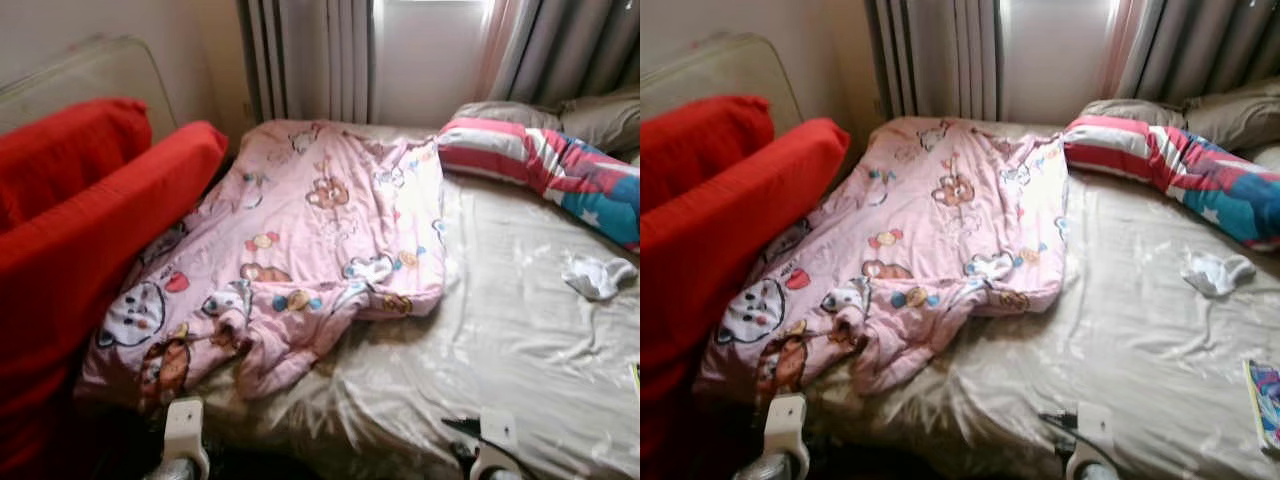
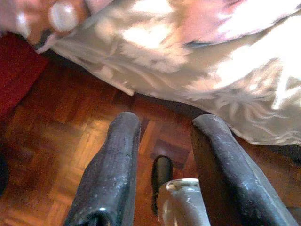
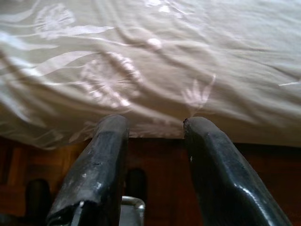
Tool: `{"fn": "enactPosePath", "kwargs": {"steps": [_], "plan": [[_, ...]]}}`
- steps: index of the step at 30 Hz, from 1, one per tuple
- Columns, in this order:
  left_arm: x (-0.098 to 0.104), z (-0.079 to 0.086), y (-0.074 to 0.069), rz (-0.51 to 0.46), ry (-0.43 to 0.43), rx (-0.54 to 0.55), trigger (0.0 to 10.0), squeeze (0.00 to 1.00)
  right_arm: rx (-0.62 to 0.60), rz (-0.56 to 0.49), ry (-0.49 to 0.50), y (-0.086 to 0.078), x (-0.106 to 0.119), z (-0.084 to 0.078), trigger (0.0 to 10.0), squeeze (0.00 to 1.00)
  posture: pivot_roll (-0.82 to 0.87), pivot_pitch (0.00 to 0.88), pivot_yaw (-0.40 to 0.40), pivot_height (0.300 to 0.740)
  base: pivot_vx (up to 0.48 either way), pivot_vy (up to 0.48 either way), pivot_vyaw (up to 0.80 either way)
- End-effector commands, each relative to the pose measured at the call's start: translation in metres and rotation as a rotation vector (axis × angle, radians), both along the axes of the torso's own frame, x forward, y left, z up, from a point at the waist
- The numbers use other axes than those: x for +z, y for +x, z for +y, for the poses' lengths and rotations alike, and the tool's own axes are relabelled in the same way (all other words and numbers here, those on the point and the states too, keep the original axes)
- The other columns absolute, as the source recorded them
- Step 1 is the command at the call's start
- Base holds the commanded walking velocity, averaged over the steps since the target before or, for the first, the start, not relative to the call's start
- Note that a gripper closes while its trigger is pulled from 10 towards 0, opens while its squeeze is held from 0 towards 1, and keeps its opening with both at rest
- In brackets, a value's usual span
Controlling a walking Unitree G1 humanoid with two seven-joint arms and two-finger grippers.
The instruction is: Clean up the room
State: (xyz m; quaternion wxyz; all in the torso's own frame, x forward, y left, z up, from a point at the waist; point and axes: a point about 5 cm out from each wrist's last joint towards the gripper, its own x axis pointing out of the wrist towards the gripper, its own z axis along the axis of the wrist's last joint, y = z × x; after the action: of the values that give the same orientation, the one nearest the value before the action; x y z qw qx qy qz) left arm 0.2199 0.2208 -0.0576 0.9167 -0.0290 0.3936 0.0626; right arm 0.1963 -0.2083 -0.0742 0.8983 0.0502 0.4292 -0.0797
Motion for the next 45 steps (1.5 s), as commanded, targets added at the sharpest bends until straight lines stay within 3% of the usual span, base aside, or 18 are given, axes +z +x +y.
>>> {"fn": "enactPosePath", "kwargs": {"steps": [1, 40, 45], "plan": [[-0.0033, 0.0041, -0.0066, 0.027, 0.016, 0.002, 10.0, 0.0, 0.008, -0.006, 0.007, 0.003, 0.0009, 0.004, 10.0, 0.0, 0.01, 0.0, 0.003, 0.74, 0.0, 0.352, 0.0], [-0.0031, 0.0045, -0.0063, 0.027, 0.014, 0.013, 10.0, 0.0, 0.016, -0.006, 0.002, 0.0036, 0.0013, 0.0034, 10.0, 0.0, 0.01, 0.0, -0.004, 0.74, 0.0, 0.352, 0.0], [-0.0027, 0.005, -0.0059, 0.025, 0.017, 0.011, 10.0, 0.0, 0.017, -0.018, 0.002, 0.0046, 0.002, 0.0036, 10.0, 0.0, 0.01, 0.0, -0.003, 0.74, 0.0, 0.0, 0.0]]}}
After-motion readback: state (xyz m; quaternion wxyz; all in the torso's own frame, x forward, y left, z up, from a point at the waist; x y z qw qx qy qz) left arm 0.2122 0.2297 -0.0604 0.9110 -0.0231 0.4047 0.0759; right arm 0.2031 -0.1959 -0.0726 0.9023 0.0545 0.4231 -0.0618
